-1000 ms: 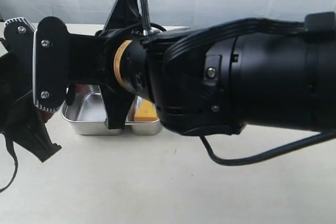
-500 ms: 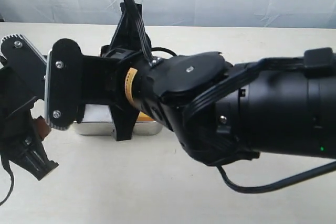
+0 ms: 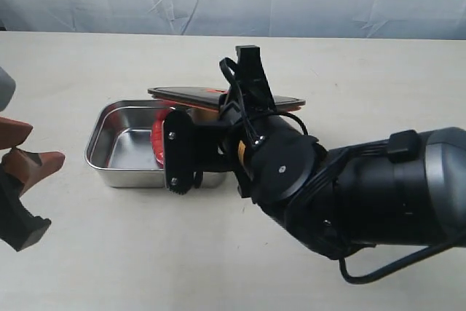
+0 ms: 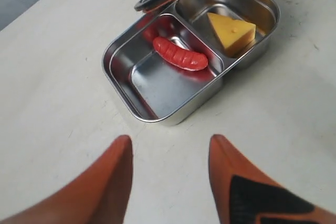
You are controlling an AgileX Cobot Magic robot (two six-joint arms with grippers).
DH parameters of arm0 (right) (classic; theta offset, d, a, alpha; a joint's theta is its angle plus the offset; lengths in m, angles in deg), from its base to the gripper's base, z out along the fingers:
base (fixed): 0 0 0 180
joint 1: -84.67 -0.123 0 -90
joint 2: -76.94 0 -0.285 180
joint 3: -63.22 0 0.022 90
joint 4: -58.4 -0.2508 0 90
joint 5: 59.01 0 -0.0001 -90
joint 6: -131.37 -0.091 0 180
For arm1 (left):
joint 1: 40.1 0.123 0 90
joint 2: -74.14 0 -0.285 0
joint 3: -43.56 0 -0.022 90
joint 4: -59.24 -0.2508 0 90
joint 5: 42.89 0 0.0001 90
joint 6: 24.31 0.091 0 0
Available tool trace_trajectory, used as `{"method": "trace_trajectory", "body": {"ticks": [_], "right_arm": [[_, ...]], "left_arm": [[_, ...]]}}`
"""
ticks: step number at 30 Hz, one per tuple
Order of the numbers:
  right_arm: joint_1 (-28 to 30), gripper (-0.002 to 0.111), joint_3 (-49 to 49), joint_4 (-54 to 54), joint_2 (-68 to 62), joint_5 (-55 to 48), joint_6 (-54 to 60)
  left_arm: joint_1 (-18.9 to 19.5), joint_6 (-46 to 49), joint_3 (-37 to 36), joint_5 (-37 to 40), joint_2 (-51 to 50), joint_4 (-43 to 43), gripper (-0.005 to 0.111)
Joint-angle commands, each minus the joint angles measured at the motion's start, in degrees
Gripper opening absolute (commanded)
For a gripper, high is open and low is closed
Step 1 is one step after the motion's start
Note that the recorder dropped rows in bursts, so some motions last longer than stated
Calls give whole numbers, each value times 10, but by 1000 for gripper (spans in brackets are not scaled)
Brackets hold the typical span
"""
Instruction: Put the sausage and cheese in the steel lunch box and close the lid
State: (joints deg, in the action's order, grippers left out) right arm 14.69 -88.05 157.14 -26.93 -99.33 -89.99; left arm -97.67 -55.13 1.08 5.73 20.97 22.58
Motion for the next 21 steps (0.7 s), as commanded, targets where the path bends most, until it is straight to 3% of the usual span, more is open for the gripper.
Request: {"method": "trace_trajectory", "body": {"ticks": [1,4,9,12,15,21], "right_arm": [[4,-1,2,12,5,-15,22],[-12,-1,2,12,5,-22,15],[-50,-1,-2,12,44,-19,-234],[-50,-1,-2,12,91,83,-144],[-50,-1,-2,-5,117,119,-124],[-50,-1,-2,-107,147,179,-47]], "left_arm": [[-3,-2,2,-6,18,9,45],[-3,-2,2,-17,20,10,45],[-3,18,-14,-12,20,-96,45],[-3,123,-52,-15,20,-144,45],[-3,246,-59,-43,20,-181,45],[-3,261,-59,-78,20,-237,45]]}}
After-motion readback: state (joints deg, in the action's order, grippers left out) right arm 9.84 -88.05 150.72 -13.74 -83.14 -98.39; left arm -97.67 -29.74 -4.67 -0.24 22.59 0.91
